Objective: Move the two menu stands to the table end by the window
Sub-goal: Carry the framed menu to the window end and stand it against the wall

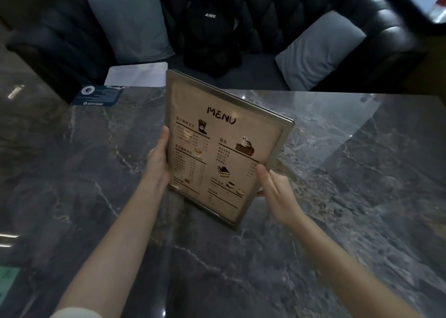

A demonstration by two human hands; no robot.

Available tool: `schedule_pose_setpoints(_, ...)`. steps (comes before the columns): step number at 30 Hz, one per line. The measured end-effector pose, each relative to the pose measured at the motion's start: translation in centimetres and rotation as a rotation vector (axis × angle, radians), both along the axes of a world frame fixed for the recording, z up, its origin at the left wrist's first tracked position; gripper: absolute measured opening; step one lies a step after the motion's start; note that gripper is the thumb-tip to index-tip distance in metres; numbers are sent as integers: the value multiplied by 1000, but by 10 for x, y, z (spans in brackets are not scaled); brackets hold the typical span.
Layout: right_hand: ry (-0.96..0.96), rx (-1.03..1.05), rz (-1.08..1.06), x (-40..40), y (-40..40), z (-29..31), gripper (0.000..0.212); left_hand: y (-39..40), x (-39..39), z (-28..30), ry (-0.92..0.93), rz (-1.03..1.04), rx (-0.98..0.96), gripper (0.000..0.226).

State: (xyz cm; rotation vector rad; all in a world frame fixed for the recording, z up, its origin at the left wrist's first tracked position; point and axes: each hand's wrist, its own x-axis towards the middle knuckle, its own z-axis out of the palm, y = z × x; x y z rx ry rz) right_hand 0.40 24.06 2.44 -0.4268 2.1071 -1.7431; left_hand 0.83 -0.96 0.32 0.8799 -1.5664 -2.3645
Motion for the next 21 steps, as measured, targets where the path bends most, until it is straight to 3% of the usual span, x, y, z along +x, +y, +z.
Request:
schedule_pose_setpoints(13,20,-121,-175,-13,79,37,37,77,-41,37,51,-154,21,93)
schedule_pose_setpoints(21,101,-44,-377,-36,167,60,32,180,-79,62,48,-219,20,77)
